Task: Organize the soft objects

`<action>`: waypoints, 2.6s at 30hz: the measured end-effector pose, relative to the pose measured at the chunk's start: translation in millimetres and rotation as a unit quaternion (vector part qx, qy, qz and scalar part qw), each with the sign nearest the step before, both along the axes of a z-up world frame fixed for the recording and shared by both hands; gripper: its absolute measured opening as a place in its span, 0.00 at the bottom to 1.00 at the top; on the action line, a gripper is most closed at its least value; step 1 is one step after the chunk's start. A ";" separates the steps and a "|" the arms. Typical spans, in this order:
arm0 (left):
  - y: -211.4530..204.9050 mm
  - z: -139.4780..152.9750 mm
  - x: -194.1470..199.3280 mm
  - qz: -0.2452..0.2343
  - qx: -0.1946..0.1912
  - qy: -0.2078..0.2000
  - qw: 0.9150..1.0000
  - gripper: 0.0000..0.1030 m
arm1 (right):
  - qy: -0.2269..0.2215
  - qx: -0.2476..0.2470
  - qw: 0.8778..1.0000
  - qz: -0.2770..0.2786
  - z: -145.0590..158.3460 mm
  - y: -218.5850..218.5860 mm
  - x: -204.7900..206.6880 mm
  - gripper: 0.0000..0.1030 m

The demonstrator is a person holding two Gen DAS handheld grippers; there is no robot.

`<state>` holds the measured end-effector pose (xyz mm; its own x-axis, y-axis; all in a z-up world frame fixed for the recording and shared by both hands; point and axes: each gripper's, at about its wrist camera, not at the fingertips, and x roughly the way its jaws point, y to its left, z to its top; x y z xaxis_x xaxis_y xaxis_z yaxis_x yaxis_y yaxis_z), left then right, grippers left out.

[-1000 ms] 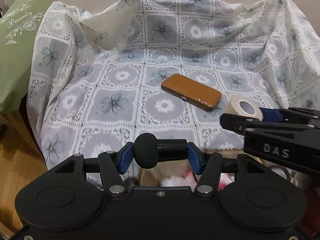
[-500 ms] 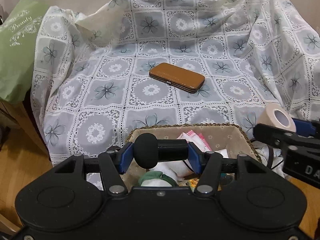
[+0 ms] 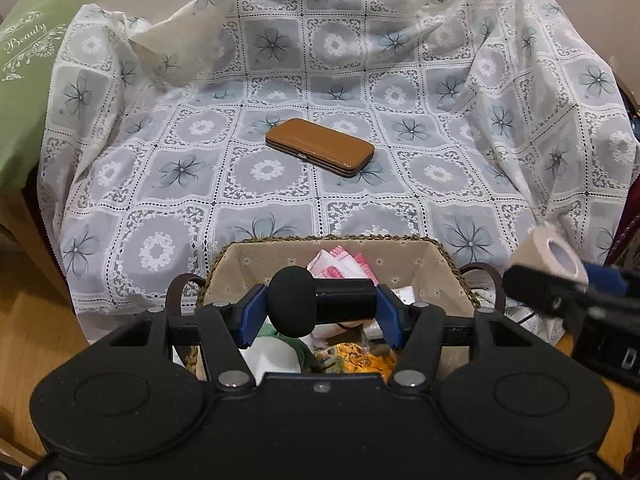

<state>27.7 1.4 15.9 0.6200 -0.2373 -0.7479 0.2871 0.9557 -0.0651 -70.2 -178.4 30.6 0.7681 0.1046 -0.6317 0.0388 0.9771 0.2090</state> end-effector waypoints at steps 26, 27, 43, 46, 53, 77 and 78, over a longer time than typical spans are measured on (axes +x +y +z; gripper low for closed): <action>27.2 -5.8 -12.9 0.080 0.041 -0.011 0.996 0.92 | 0.029 -0.007 0.999 0.019 -11.4 15.8 7.8 0.47; 28.8 -5.9 -13.6 0.082 0.041 -0.011 0.996 0.92 | 0.028 -0.008 0.999 0.020 -11.0 16.2 8.3 0.47; 35.2 -3.0 -18.9 0.104 0.047 -0.030 0.993 0.97 | 0.019 -0.005 1.000 0.022 -8.7 18.7 12.0 0.50; 34.0 -2.2 -20.0 0.100 0.048 -0.033 0.993 0.97 | 0.019 -0.008 1.000 0.018 -8.4 17.8 11.3 0.53; 29.4 -2.9 -20.9 0.100 0.059 -0.033 0.993 0.97 | 0.023 -0.016 1.000 0.007 -7.9 15.0 9.4 0.61; 32.1 -7.3 -19.6 0.093 0.051 0.013 0.994 0.97 | 0.100 -0.031 0.994 -0.029 -21.7 9.3 10.1 0.88; 32.3 -7.5 -19.6 0.092 0.050 0.015 0.994 0.97 | 0.101 -0.031 0.994 -0.031 -22.0 8.5 9.9 0.89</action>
<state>8.1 33.6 8.4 0.6239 -0.0453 -0.7802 0.1059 0.9940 0.0269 -60.3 -169.9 8.7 0.6282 0.0170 -0.7779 0.1349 0.9822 0.1304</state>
